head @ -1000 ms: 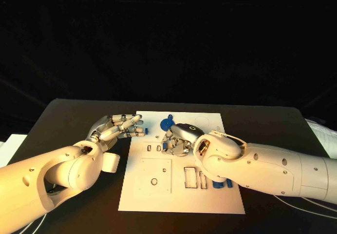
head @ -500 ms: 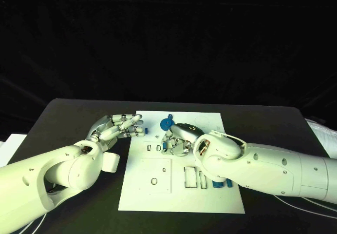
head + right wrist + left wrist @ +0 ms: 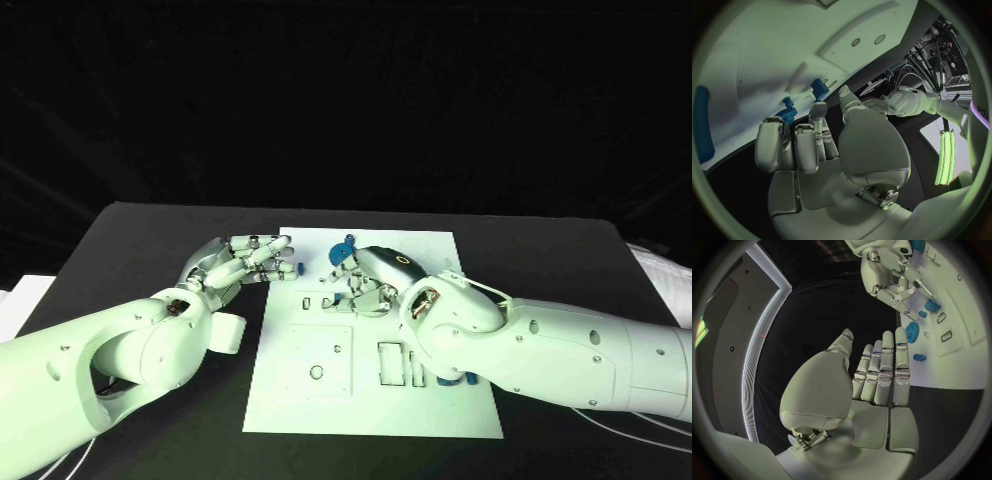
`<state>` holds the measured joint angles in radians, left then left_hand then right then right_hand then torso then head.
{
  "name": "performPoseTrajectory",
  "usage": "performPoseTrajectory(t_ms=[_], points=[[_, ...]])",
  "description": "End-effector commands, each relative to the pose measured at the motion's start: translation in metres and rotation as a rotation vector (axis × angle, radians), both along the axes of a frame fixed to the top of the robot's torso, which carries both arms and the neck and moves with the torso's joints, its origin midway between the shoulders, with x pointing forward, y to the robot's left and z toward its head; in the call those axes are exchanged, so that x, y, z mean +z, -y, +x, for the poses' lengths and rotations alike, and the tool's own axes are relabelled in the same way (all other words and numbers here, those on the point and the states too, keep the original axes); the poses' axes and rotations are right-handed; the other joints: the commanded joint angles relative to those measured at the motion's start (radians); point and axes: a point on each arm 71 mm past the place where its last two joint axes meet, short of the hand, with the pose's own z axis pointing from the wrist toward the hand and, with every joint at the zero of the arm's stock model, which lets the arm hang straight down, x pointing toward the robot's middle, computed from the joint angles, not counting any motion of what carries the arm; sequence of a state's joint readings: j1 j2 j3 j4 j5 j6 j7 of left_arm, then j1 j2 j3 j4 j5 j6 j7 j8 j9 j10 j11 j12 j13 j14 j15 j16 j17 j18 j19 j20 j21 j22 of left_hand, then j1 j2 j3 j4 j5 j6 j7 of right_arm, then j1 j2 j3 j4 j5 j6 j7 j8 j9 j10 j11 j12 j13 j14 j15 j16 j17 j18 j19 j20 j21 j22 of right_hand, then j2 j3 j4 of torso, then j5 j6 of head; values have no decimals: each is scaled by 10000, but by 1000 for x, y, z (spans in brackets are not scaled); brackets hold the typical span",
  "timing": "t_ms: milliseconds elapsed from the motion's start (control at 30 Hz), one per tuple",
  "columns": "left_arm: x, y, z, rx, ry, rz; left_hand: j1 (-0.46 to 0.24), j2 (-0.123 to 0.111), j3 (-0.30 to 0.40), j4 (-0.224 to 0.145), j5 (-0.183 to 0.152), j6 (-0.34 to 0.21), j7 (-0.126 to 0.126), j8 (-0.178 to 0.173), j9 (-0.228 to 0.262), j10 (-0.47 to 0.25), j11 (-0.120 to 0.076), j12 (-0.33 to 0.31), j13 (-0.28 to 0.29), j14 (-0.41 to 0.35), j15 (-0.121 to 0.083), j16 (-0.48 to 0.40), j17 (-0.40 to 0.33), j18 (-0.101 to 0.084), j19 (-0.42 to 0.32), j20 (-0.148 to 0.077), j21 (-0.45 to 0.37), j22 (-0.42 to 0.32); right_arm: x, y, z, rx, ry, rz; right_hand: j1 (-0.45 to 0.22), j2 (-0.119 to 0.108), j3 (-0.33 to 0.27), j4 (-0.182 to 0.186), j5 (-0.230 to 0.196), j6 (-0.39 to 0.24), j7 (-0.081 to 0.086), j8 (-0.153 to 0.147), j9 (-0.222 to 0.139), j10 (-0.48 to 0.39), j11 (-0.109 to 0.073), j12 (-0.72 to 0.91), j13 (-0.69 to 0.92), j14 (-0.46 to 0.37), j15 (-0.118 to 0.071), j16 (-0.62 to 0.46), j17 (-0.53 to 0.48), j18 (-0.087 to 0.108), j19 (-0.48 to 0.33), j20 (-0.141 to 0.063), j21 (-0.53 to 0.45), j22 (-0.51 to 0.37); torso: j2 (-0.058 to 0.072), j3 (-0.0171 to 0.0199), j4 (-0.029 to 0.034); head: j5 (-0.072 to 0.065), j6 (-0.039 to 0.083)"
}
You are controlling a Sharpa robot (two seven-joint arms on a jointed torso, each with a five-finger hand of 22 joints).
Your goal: Assemble the parts on the task board
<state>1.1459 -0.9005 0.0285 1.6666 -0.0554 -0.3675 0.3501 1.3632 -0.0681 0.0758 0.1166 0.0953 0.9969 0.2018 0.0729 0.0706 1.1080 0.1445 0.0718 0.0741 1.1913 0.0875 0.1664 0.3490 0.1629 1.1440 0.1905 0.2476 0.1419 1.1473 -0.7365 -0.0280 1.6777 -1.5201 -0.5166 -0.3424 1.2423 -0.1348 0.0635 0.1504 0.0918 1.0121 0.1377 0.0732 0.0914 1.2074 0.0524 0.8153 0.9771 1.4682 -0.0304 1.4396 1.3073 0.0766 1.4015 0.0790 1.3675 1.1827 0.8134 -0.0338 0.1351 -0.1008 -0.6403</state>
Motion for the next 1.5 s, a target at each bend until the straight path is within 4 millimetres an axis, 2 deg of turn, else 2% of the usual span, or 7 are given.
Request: performPoseTrajectory(t_ms=[33, 233, 400, 633, 967, 1233, 1500], points=[[0, 1, 0, -247, -13, -60, 5, 165, -28, -112, -58, 7, -16, -20, 9, 16, -35, -13, 17, 411, -104, 298, 217, 191, 344, -83, 168, 101, 11, 2, -6, 170, 387, 1362, 119, 66, -272, 124, 80, -92, 23, -10, -14, -114, 19, 75, -18, 572, 90, -51, 942, 20, -52, 37, -42, -4, -19, 6, -4, 18, 3], [-4, 0, 2, -290, -287, 764, -8, 339, 4, -173, -62, 319, -257, 89, 58, 1135, -444, 508, 330, 1950, -624, 2016, 1306, 211, 1700, -572, 1183, 691, 38, 16, -12, 1310, 557, 2890, 403, 283, -509, 165, 273, -140, 33, 12, -15, -103, 35, 316, 119, 564, 107, -71, 942, 37, -95, 52, -92, -77, -59, 23, -30, 44, 27], [-10, 5, 2, -1056, -1168, 2983, -467, 452, 26, 200, -51, 951, -823, 449, 336, 2400, -1076, 2063, 1553, 3275, -1184, 10021, 8368, -266, 3116, -1237, 5406, 4742, 68, 49, -2, 1186, 368, 4402, 1041, 834, -345, -70, 573, 110, -46, 168, 46, -256, -50, 33, -184, 574, 36, -120, 897, 56, -117, 5, -142, -151, -183, 70, -93, 128, 11], [-1, 14, 17, -2581, -1863, 7301, -1441, 534, -679, 1251, -64, 1146, -1132, 1374, 1140, 1605, -1355, 5327, 4598, 3605, -1449, 13316, 11517, -723, 3101, -1470, 9225, 8956, 94, 102, 19, -433, 140, 5843, 1323, 1101, -236, -213, 885, 172, -61, 191, 49, -187, -87, 14, -277, 591, -8, -160, 867, 53, -93, -48, -154, -159, -359, 109, -122, 125, -31], [15, 42, 37, -3837, -1595, 11301, -1461, 885, -1241, 1688, -102, 823, -1263, 2306, 2128, 1038, -1435, 7053, 6350, 3788, -1560, 14021, 12197, -781, 3314, -1551, 9897, 9794, 103, 132, 29, -1357, 384, 6338, 1368, 1146, -227, -249, 1296, 159, -54, 171, 33, -172, -90, -20, -350, 589, -16, -211, 821, 56, -89, -63, -175, -188, -497, 164, -204, 68, -102], [16, 67, 48, -3923, -1557, 12644, -2054, 1112, -2247, 1679, -416, 457, -1510, 3775, 3756, 1797, -1671, 9753, 9022, 3795, -1735, 14044, 12218, -1056, 3634, -1692, 11111, 11400, 101, 136, 32, -1498, 200, 6303, 1306, 1146, -265, -216, 1330, 159, -46, 166, 28, -232, -79, -135, -459, 566, -9, -295, 731, 73, -130, -61, -234, -285, -523, 170, -199, 154, -127], [13, 83, 56, -3798, -1765, 13244, -2112, 985, -2713, 1715, -478, 177, -1561, 4187, 4308, 1849, -1695, 10110, 9400, 3795, -1760, 14044, 12218, -1112, 3678, -1747, 11374, 11765, 98, 137, 35, -1560, 3, 6185, 1266, 1134, -301, -197, 1341, 158, -46, 162, 25, -289, -76, -243, -559, 547, -4, -357, 666, 89, -169, -58, -286, -370, -467, 157, -217, 233, -130]])
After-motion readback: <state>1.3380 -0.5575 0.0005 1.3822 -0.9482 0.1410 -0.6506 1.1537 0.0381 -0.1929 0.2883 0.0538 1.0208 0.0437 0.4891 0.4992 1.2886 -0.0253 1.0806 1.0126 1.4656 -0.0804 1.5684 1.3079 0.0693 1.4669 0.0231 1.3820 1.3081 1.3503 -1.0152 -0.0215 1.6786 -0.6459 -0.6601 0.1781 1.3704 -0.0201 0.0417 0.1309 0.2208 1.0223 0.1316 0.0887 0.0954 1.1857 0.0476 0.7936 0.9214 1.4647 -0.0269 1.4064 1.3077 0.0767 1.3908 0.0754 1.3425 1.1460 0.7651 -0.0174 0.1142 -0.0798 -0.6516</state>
